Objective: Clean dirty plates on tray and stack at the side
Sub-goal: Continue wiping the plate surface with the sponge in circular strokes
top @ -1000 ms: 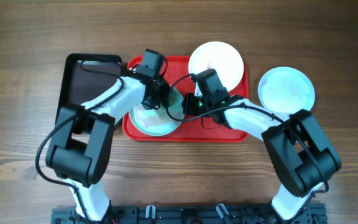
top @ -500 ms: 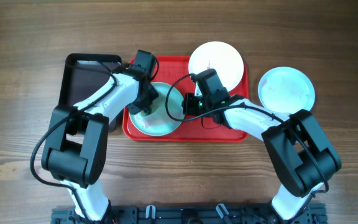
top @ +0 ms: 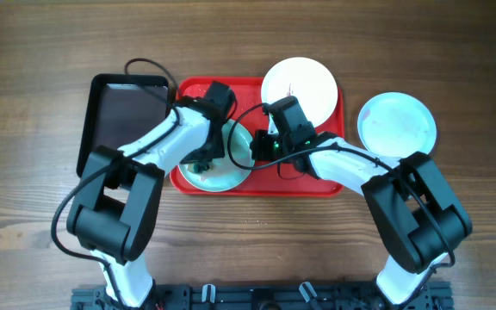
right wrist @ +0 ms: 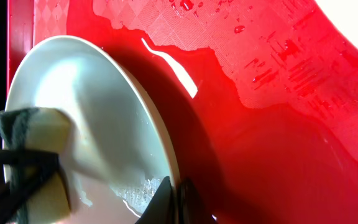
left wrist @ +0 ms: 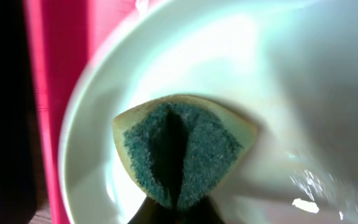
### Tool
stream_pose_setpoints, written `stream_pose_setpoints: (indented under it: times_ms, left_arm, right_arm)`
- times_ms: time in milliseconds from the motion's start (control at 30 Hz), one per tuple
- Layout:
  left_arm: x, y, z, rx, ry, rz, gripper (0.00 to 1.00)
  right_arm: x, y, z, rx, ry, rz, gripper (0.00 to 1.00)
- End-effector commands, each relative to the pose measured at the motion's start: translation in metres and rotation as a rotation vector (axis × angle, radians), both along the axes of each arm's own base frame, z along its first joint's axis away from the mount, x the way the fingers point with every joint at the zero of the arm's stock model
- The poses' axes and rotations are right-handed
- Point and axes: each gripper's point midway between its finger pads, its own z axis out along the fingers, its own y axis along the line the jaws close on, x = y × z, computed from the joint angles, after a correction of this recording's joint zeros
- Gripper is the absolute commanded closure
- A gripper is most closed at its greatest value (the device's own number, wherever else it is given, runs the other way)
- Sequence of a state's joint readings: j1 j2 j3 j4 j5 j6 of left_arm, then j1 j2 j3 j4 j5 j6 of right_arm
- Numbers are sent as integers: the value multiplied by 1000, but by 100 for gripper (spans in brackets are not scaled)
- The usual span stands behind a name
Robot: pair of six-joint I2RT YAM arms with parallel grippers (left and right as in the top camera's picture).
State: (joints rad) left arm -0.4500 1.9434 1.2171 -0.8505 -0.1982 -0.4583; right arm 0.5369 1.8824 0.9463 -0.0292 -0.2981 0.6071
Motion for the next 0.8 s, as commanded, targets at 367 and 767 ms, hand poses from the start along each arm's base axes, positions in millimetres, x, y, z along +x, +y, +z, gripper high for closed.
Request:
stream_pose_setpoints:
  times_ms: [367, 767]
  left_arm:
    - [-72, -82, -42, -414, 313, -309, 96]
    - [-61, -112, -32, -612, 289, -239, 96]
  right_arm:
    - [0, -4, -9, -19, 21, -12, 96]
    - [0, -4, -9, -19, 21, -12, 96]
